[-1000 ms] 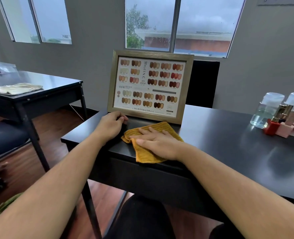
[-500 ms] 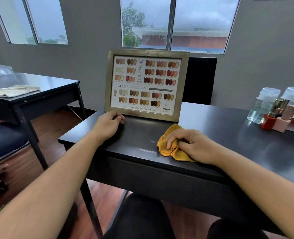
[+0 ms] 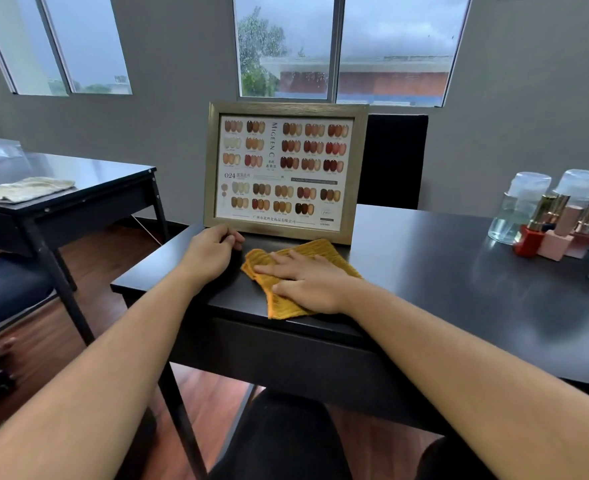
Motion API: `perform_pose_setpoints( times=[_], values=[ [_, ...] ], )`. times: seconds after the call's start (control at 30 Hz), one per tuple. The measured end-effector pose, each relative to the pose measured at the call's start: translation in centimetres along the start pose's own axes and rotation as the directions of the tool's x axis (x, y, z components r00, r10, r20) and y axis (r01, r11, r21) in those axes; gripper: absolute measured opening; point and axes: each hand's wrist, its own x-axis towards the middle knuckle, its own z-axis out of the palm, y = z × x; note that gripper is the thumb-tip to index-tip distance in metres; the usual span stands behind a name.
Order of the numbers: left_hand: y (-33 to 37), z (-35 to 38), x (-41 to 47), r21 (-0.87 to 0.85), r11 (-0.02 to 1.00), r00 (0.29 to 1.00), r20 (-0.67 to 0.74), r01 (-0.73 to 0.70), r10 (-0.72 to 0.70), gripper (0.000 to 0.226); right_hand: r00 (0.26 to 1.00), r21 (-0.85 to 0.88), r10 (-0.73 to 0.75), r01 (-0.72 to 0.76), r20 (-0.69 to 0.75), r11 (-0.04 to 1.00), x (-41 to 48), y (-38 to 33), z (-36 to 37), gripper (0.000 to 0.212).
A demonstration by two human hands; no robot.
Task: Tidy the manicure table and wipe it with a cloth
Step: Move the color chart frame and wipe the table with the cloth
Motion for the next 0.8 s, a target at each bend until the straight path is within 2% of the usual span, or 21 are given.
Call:
perform_pose_setpoints(
  times=[0.13,0.2,0.43,0.63,0.8],
  values=[
    [0.0,-0.2,0.0,-0.008,1.000,1.000,0.016,0.009,-0.008,0.026,0.991,0.294,-0.137,0.130,0.004,0.947,-1.0,0.3,-0.6,0.049],
    [-0.1,-0.2,0.0,-0.001,1.000,1.000,0.026,0.003,-0.003,0.026,0.985,0.352,-0.172,0.171,-0.027,0.920,-2.0,0.8,-0.7,0.047],
    [-0.3,-0.2,0.0,0.004,1.000,0.999,0.033,0.005,-0.005,0.025,0.982,0.415,-0.140,0.182,-0.129,0.892,-6.6,4.3,-1.2,0.043],
    [-0.4,-0.1,0.0,0.012,1.000,1.000,0.029,-0.005,0.004,0.025,0.960,0.452,0.071,0.061,-0.271,0.890,-8.6,7.3,-2.0,0.048],
    [0.0,0.0,0.0,0.035,0.999,1.000,0.022,0.006,-0.007,0.025,0.981,0.297,0.117,-0.067,-0.152,0.952,-6.1,5.9,-2.0,0.040]
  ],
)
